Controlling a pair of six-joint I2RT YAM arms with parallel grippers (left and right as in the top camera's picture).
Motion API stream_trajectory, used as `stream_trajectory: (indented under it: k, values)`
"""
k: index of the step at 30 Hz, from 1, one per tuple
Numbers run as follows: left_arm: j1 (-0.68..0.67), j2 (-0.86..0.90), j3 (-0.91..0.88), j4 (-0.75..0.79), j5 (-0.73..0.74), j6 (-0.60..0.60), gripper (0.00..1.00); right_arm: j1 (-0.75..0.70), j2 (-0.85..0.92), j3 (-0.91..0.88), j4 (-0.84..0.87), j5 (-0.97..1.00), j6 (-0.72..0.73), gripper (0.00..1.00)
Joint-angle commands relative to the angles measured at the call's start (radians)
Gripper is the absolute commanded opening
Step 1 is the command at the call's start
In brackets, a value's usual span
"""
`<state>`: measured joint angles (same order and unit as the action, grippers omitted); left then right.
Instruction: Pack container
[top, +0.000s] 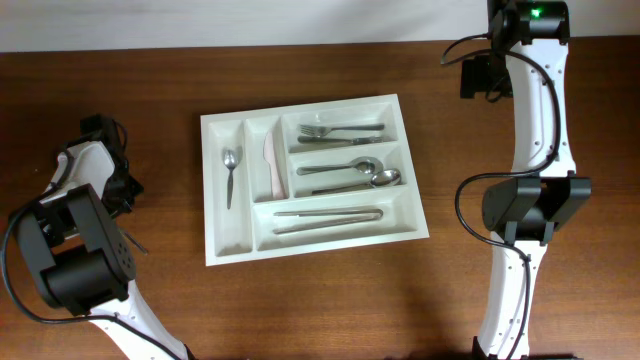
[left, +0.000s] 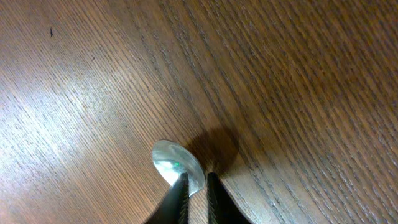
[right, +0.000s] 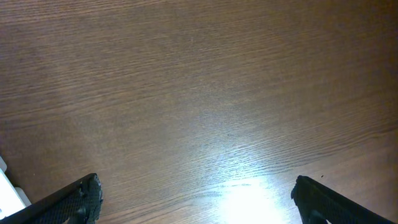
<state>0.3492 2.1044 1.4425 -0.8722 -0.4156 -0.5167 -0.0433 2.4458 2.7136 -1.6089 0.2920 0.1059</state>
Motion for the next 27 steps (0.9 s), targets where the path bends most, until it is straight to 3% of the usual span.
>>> stream_trajectory:
  k: [1, 6, 10, 17, 20, 27]
  values:
    - [0.005, -0.005, -0.009, 0.006, 0.007, -0.001, 0.02, 0.003, -0.027, 0.017, 0.000, 0.023, 0.011, 0.99]
    - [0.005, -0.005, -0.009, 0.012, 0.003, -0.002, 0.04, 0.003, -0.027, 0.017, 0.000, 0.023, 0.011, 0.99]
    - [0.005, -0.005, -0.008, 0.019, -0.017, -0.001, 0.21, 0.003, -0.027, 0.017, 0.000, 0.023, 0.011, 0.99]
    - [0.005, -0.005, -0.008, 0.027, -0.024, -0.001, 0.38, 0.003, -0.027, 0.017, 0.001, 0.023, 0.011, 0.99]
    - [0.007, -0.005, -0.008, 0.032, -0.039, -0.001, 0.51, 0.003, -0.027, 0.017, 0.001, 0.023, 0.011, 0.99]
    - [0.037, -0.005, -0.008, 0.038, -0.045, -0.001, 0.52, 0.003, -0.027, 0.017, 0.001, 0.023, 0.011, 0.99]
